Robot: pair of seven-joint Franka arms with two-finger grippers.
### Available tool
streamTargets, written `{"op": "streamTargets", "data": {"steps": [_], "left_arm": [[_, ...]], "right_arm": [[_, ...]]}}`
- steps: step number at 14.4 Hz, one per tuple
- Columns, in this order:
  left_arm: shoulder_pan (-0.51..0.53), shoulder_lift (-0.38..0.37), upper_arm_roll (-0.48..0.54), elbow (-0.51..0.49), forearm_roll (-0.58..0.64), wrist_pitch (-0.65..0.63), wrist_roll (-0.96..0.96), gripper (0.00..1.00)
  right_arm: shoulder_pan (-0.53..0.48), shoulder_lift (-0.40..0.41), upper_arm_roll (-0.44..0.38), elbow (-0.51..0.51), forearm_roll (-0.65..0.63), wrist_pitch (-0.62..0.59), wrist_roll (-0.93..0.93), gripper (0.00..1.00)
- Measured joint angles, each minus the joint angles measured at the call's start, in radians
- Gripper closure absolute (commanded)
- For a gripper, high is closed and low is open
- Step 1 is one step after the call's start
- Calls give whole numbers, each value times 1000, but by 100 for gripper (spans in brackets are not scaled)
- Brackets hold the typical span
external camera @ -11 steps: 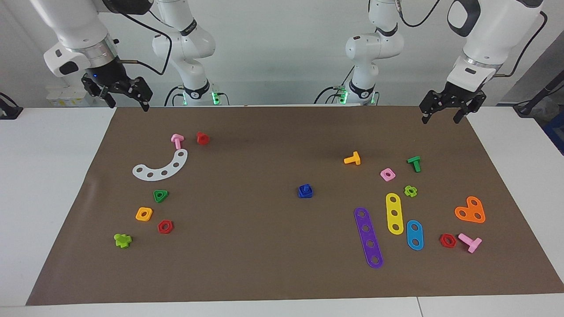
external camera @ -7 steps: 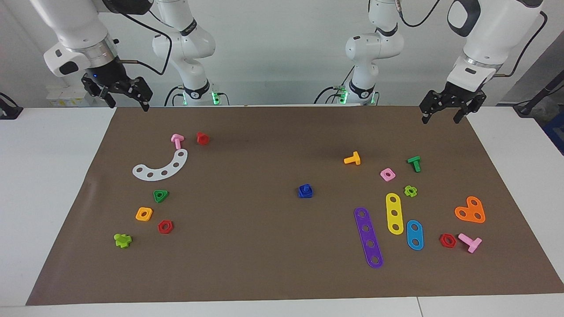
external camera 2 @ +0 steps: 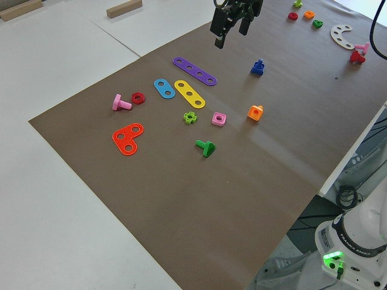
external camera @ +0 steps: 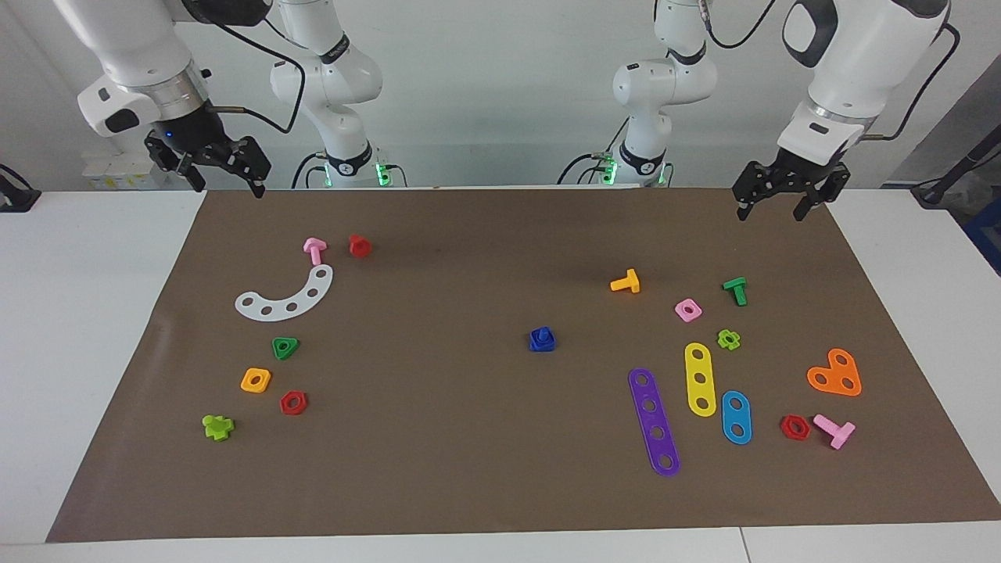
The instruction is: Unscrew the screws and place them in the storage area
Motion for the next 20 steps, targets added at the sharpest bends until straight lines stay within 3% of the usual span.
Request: {"op": "streamTargets", "data": {"steps": [4, 10, 20], "left_arm": [[-145, 59, -7, -6, -38, 62, -232, 1], [-313, 259, -9, 29, -44, 271, -629, 1], [-450, 506, -3, 40, -3, 490, -839, 9]], "right_arm": [[0, 0, 0, 0, 0, 0, 0, 0], [-1, 0, 0, 0, 0, 0, 0, 0], [-2, 0, 0, 0, 0, 0, 0, 0]]}}
